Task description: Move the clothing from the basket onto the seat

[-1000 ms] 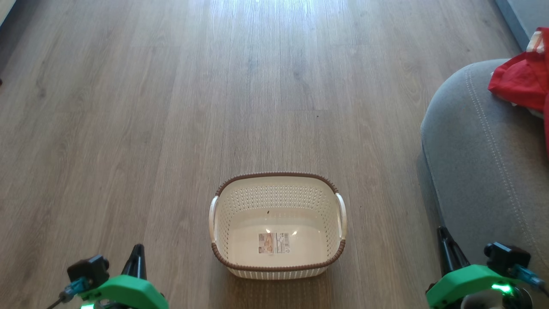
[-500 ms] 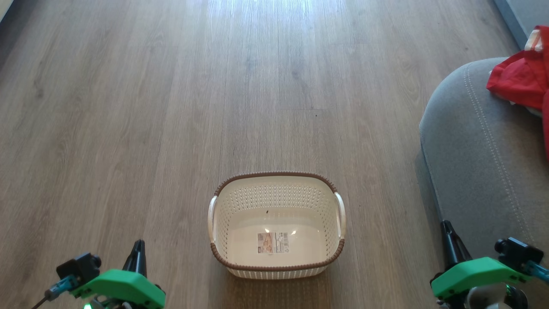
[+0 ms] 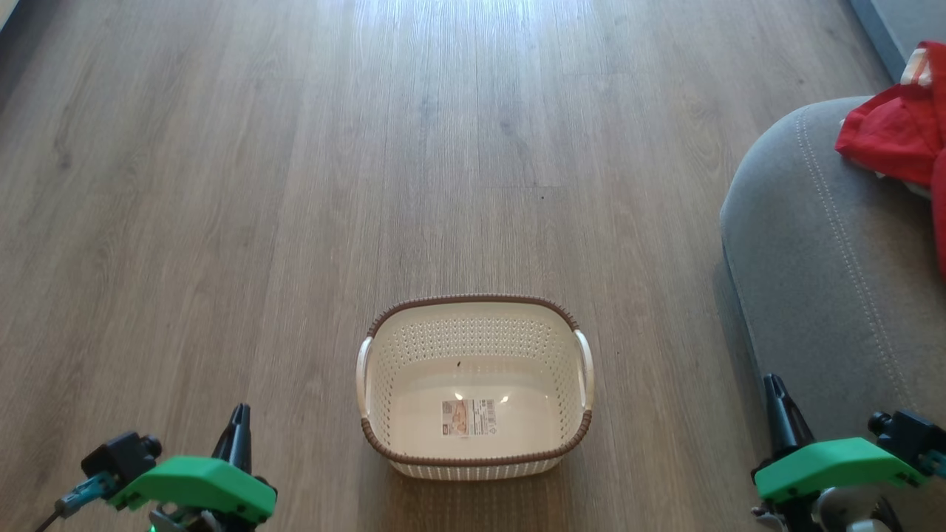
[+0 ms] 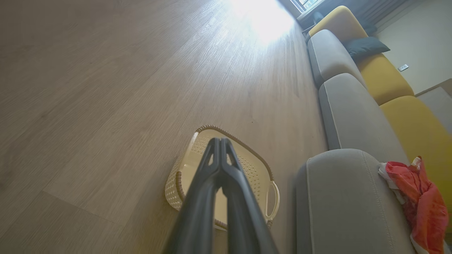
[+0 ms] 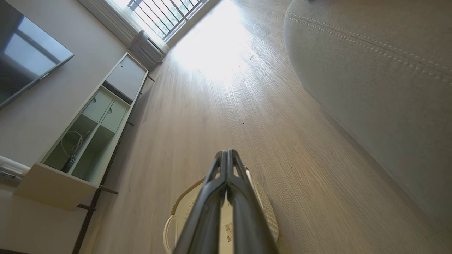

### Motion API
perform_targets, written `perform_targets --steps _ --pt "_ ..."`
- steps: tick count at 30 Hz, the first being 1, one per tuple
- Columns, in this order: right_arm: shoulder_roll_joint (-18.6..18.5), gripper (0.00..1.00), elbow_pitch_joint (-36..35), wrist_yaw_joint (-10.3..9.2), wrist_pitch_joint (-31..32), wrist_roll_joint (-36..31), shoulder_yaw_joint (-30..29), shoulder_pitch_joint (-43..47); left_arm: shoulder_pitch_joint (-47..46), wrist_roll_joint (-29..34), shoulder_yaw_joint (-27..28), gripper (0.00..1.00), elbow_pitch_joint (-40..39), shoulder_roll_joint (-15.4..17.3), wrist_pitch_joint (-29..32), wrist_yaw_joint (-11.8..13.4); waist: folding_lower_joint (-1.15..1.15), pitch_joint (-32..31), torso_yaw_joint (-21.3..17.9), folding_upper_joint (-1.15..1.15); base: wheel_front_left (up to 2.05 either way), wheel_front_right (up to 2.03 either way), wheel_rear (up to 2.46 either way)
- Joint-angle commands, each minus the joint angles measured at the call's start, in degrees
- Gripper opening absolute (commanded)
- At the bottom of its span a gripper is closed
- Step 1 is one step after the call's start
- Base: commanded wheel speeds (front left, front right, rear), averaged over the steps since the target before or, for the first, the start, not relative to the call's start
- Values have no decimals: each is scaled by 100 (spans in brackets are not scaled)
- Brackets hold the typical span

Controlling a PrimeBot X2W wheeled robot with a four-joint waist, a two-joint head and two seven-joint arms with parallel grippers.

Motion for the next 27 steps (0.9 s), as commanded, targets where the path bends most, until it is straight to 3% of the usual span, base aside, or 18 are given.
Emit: perform_targets --steps 1,27 --pt "-36 0 -226 0 47 202 15 -330 -324 -165 179 0 -199 7 33 -63 0 1 -3 0 0 0 0" --pt "-41 0 -420 0 458 1971 -25 -450 -435 -1633 547 0 -334 -148 445 -408 0 19 -56 0 0 0 0"
